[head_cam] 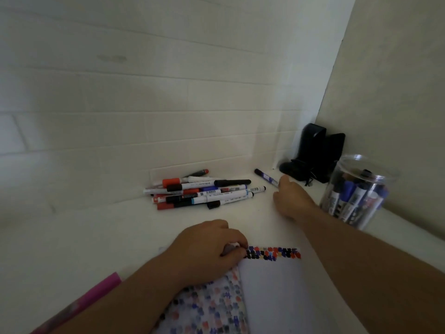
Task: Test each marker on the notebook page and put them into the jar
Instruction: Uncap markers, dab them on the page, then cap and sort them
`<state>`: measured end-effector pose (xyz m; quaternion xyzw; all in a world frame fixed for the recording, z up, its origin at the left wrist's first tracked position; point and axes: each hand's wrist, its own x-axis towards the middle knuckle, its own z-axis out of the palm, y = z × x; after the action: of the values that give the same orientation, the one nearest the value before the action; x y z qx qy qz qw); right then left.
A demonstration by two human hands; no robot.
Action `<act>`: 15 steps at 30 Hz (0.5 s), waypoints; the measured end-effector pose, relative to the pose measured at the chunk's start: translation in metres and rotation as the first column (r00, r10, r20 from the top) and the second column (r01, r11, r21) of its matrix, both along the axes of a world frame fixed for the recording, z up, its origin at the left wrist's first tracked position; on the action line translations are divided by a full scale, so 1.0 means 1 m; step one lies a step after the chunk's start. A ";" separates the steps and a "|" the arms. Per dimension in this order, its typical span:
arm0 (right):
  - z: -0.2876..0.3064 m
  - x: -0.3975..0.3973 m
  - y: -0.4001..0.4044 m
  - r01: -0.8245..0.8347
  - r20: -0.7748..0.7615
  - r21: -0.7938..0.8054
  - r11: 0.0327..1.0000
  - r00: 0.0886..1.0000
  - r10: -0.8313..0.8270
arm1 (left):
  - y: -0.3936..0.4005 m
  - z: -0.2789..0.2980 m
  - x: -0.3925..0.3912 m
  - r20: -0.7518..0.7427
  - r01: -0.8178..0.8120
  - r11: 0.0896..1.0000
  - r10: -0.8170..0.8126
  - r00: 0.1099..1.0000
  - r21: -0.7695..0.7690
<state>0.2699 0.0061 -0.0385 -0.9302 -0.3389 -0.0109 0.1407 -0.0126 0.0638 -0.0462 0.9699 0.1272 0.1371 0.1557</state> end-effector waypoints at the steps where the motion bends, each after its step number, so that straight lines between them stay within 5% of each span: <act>1: 0.001 -0.001 0.001 -0.015 0.084 -0.056 0.998 0.996 0.020 | 0.000 0.000 0.000 0.005 0.001 1.000 -0.001 1.000 0.004; 5: 0.010 -0.018 0.000 -0.084 0.116 -0.136 0.987 0.988 0.100 | 0.000 -0.001 0.001 0.022 -0.011 1.000 0.011 1.000 0.006; 10: 0.037 -0.052 -0.043 -0.175 0.055 0.163 0.971 0.984 0.169 | -0.001 0.000 0.000 0.071 -0.024 0.999 0.026 0.997 -0.022; 12: 0.048 -0.062 -0.073 -0.202 -0.149 0.414 0.887 0.947 0.285 | -0.002 0.002 0.000 0.135 -0.061 0.994 0.072 0.988 -0.088; 15: 0.054 -0.073 -0.108 -0.001 -0.538 0.692 0.722 0.666 0.516 | 0.000 0.005 -0.001 0.229 -0.114 0.976 0.155 0.961 -0.185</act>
<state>0.1965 -0.1019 0.0152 -0.6924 -0.3719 0.2495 0.5657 -0.0132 0.0634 -0.0411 0.9182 0.1843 0.2532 0.2425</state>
